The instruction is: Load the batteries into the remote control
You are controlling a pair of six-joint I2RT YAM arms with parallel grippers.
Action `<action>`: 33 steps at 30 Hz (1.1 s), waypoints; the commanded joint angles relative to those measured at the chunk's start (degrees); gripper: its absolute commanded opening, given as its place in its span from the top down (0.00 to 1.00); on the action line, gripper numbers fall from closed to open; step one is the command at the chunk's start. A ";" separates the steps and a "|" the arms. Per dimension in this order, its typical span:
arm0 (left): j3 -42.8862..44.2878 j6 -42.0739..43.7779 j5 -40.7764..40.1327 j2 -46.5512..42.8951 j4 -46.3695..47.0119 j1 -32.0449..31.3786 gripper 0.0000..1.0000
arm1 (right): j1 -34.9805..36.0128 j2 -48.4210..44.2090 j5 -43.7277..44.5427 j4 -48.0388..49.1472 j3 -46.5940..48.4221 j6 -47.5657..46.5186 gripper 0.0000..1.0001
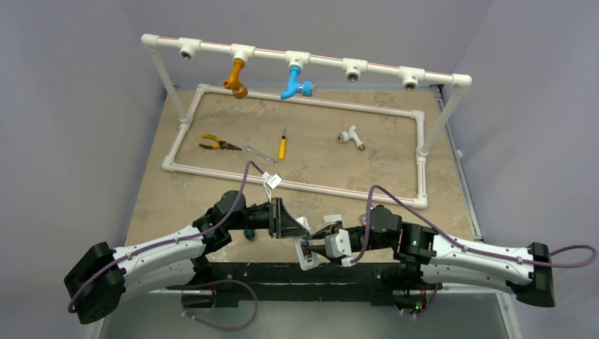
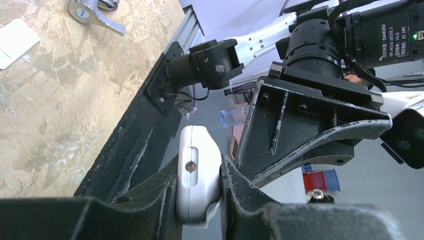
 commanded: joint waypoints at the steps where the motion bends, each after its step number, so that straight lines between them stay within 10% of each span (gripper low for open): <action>1: 2.47 1.45 1.20 -0.31 3.59 -0.19 1.00 | -0.67 -0.46 -1.40 2.23 -0.24 0.55 0.75; 33: 2.04 1.27 0.91 -0.30 3.71 -0.21 1.00 | -0.95 2.72 -3.37 -9.59 2.56 -2.95 0.94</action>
